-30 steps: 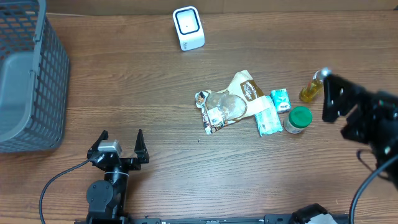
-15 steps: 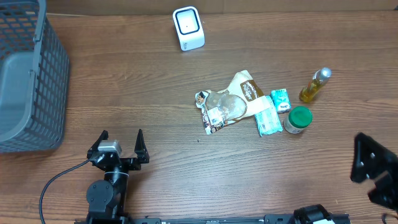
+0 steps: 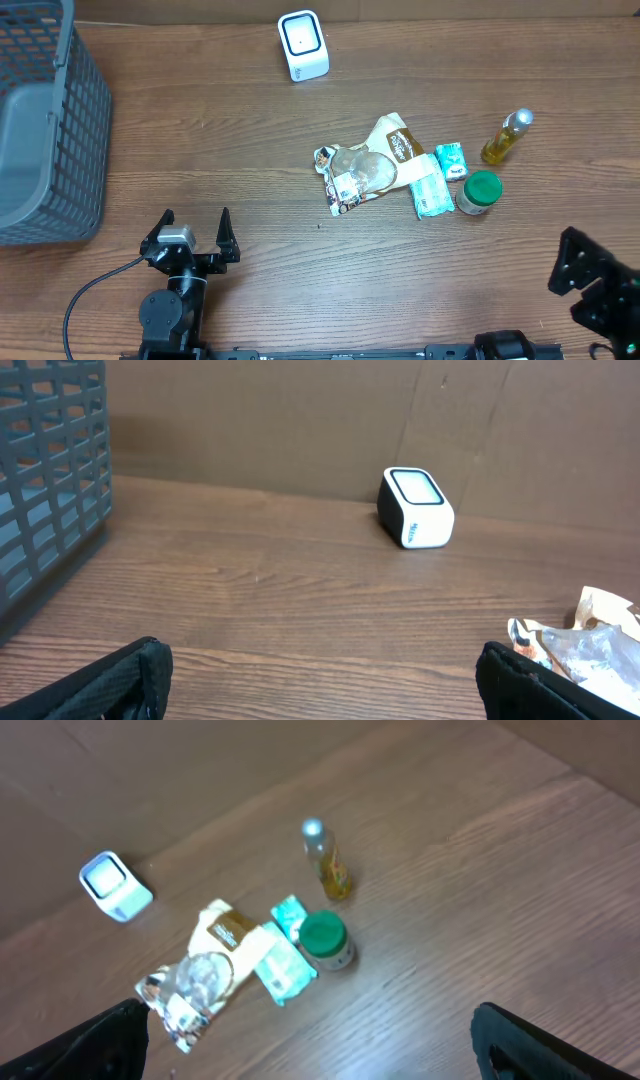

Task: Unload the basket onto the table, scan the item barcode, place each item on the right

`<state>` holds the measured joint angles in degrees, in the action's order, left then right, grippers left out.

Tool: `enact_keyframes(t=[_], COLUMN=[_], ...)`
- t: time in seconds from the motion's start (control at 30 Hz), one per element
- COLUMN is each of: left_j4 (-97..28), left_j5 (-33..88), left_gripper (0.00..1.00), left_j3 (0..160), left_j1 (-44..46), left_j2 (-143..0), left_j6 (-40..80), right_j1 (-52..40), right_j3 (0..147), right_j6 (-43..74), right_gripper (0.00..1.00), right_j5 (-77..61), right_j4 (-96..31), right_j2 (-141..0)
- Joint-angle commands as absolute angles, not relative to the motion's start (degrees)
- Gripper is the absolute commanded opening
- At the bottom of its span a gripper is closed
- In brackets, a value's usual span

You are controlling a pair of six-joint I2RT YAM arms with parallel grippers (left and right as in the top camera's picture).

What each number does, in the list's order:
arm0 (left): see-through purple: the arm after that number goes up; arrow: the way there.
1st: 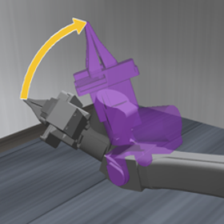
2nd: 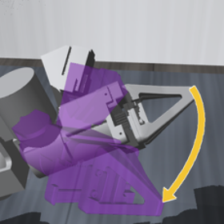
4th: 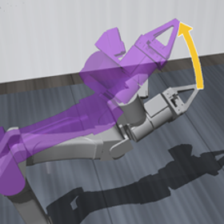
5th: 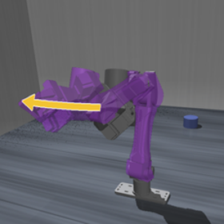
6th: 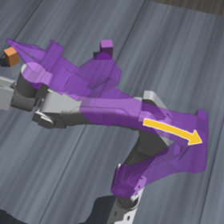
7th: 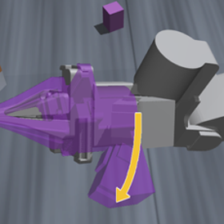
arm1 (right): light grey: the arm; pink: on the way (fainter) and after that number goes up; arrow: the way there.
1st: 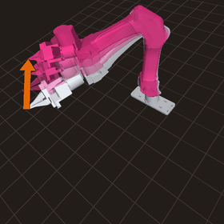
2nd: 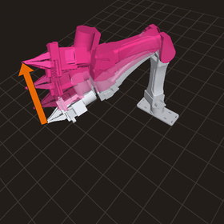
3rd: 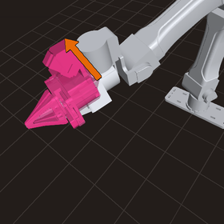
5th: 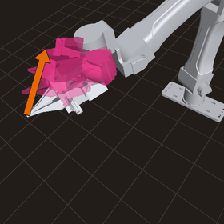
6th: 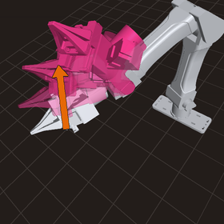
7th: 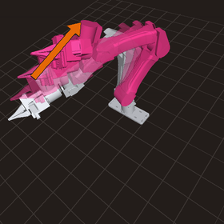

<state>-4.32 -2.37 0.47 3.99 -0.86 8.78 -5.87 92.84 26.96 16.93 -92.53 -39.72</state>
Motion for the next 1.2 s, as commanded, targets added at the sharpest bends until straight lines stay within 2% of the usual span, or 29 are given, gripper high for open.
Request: enact_keyframes(t=[0.0,0.73,0.97,1.17], left_j4=[-4.2,-4.2,-4.2,-4.2], left_j5=[-3.0,-3.0,-3.0,-3.0], left_gripper=[0.99,0.99,1.0,1.0], left_j3=[0.3,0.3,0.3,0.3], left_j1=[3.7,3.7,3.7,3.7], left_j2=[-0.3,-0.3,-0.3,-0.3], left_j6=[7.7,7.7,7.7,7.7], right_j1=[-5.5,-5.5,-5.5,-5.5], right_j3=[88.2,48.7,37.2,30.3], right_j6=[27.0,27.0,27.0,27.0], right_gripper=[1.0,1.0,1.0,1.0], right_j5=[16.9,16.3,16.2,16.2], right_j4=[-90.4,-62.8,-49.6,-34.0], right_j2=[-34.6,-8.7,-0.6,-0.2])
